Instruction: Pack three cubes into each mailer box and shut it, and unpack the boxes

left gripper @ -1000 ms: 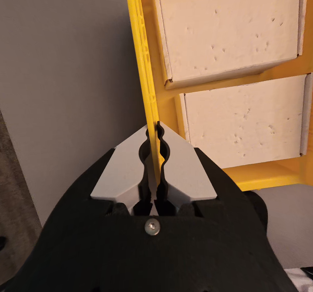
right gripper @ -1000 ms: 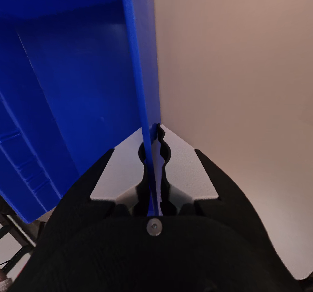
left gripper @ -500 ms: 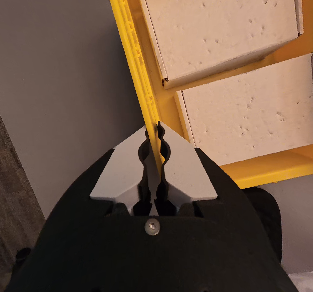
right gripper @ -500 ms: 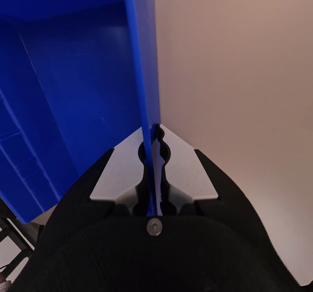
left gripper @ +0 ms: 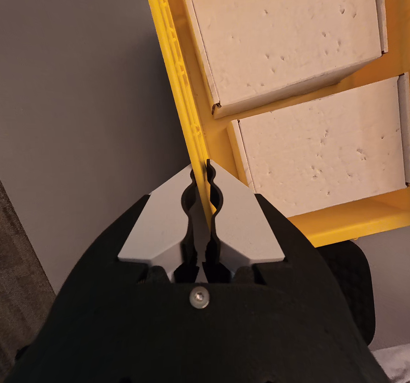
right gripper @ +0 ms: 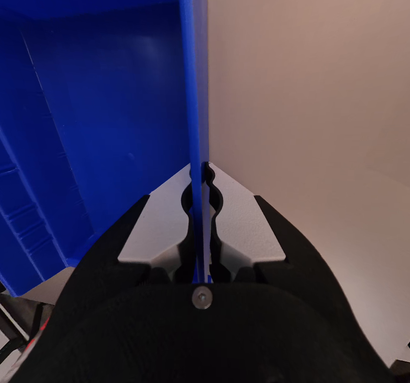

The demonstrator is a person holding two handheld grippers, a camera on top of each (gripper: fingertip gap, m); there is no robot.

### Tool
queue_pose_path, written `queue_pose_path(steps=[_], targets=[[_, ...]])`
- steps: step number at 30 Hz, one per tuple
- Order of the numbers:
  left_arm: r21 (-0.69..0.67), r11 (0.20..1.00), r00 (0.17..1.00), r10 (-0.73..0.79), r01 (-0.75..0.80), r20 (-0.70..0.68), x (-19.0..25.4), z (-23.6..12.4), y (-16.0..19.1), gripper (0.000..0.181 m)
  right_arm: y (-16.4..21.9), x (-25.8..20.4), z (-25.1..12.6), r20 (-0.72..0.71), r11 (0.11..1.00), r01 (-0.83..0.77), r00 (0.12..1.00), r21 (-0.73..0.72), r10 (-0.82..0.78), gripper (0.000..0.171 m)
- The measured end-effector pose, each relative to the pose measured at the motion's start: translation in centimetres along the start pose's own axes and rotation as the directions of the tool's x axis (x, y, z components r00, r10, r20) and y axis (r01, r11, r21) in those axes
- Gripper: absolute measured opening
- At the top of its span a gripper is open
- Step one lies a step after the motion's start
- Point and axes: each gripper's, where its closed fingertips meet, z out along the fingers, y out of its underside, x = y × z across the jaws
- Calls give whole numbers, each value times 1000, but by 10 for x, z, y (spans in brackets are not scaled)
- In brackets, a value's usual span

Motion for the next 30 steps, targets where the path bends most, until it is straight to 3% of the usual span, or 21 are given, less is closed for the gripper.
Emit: queue_pose_path(steps=[11, 22, 30], targets=[[16, 999, 999, -34, 34, 6, -10, -2, 4, 3, -2, 10, -2, -9, 999, 36, 999, 0, -36, 4], [71, 983, 986, -168, 167, 14, -43, -8, 16, 1, 0, 26, -6, 23, 998, 32, 999, 46, -33, 4], [111, 956, 961, -275, 270, 25, -58, -12, 25, 1, -8, 39, -8, -36, 997, 71, 997, 33, -70, 4]])
